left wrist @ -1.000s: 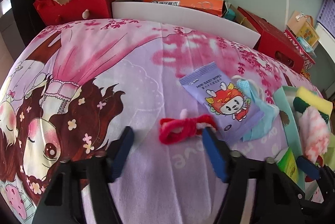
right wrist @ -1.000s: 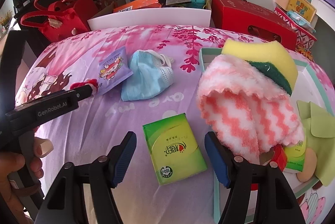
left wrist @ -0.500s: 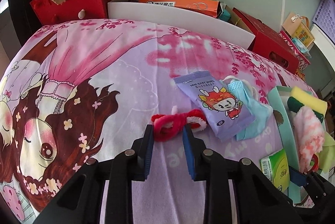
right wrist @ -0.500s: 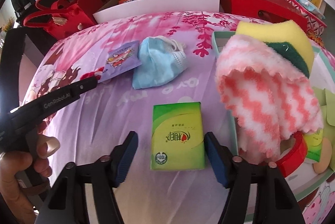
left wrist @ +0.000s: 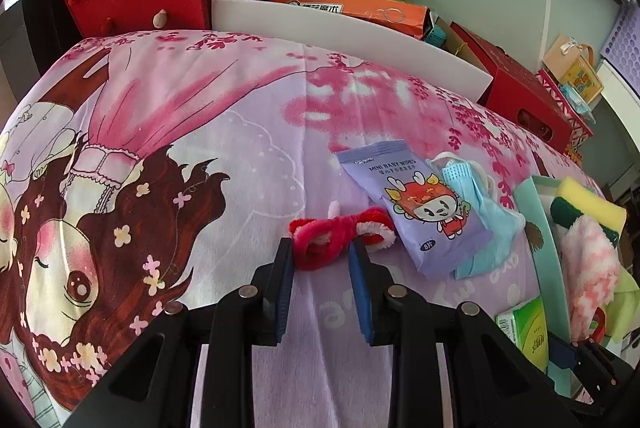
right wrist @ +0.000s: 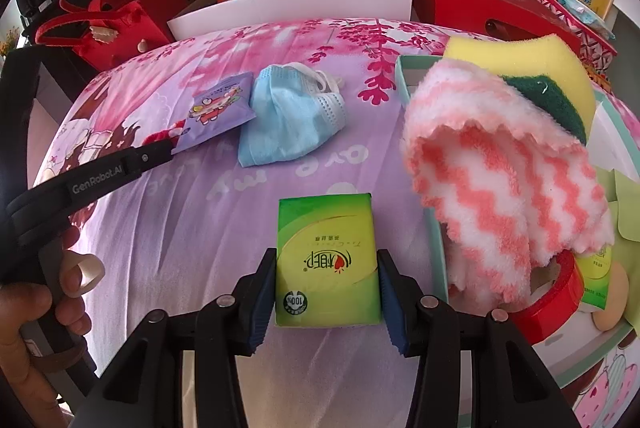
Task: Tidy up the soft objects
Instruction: 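Grasp the green tissue pack with the right tool while the left tool grasps the red hair tie, then carry both items over the tray and release them with both tools, then move the left tool to the purple snack packet while the right tool moves to the blue mask, then grasp the purple packet with the left tool while the right tool grasps the blue mask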
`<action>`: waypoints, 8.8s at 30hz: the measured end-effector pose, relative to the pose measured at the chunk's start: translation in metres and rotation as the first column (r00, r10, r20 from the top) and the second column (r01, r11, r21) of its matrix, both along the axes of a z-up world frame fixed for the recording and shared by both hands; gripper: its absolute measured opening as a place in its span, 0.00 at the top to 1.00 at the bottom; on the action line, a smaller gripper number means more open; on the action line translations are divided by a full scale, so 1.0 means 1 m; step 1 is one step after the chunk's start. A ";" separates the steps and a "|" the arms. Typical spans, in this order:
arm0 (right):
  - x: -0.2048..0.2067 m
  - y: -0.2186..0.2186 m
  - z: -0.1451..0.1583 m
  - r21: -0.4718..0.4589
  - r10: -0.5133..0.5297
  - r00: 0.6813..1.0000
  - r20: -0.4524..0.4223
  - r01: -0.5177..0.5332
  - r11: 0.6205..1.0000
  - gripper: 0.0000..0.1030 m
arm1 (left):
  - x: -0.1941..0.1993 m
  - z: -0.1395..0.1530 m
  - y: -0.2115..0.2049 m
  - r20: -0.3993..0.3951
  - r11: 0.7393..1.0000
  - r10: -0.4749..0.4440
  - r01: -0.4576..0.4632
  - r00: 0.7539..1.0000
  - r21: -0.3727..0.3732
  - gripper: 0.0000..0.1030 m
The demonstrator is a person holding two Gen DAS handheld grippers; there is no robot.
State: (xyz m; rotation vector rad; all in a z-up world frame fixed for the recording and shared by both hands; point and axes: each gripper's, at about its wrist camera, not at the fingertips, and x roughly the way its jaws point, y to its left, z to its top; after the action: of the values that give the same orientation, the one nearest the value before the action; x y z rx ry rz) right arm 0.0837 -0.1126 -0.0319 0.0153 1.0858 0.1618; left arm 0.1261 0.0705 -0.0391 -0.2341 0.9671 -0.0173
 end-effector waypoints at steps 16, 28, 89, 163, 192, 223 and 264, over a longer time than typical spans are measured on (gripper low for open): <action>-0.005 -0.002 0.009 0.022 0.005 1.000 0.026 -0.006 1.000 0.52 | -0.008 0.006 0.007 0.010 0.999 0.040 -0.040 0.999 -0.011 0.95; -0.001 -0.005 0.004 0.014 -0.014 1.000 0.018 0.014 1.000 0.52 | -0.008 0.005 0.004 0.000 1.000 0.011 -0.011 1.000 -0.013 0.77; -0.034 -0.088 0.083 0.075 -0.197 0.950 0.242 0.184 0.980 0.52 | -0.045 0.109 -0.082 0.265 0.979 -0.197 0.173 0.944 0.109 0.76; -0.014 -0.008 0.076 0.061 -0.032 0.927 0.375 0.010 0.998 0.00 | -0.032 0.057 0.001 0.072 0.975 0.180 -0.187 0.981 0.122 0.06; 0.026 0.025 0.019 0.037 0.050 0.976 0.212 -0.059 0.998 0.14 | -0.017 0.018 0.035 0.009 0.973 0.232 -0.232 0.973 -0.001 0.06; 0.056 0.025 -0.008 -0.028 0.050 0.983 0.177 -0.045 0.999 0.43 | 0.029 -0.004 -0.039 -0.002 1.000 -0.017 0.017 1.000 0.025 0.48; 0.039 0.002 0.021 0.022 0.016 0.974 0.225 -0.021 1.000 0.96 | -0.024 0.014 -0.008 0.012 0.997 0.049 -0.048 0.999 -0.063 0.91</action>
State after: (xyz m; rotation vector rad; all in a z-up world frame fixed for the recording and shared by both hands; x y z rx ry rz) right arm 0.1228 -0.1102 -0.0110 0.0087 0.8577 0.1891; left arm 0.1026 0.0626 -0.0256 -0.3154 0.9482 -0.0047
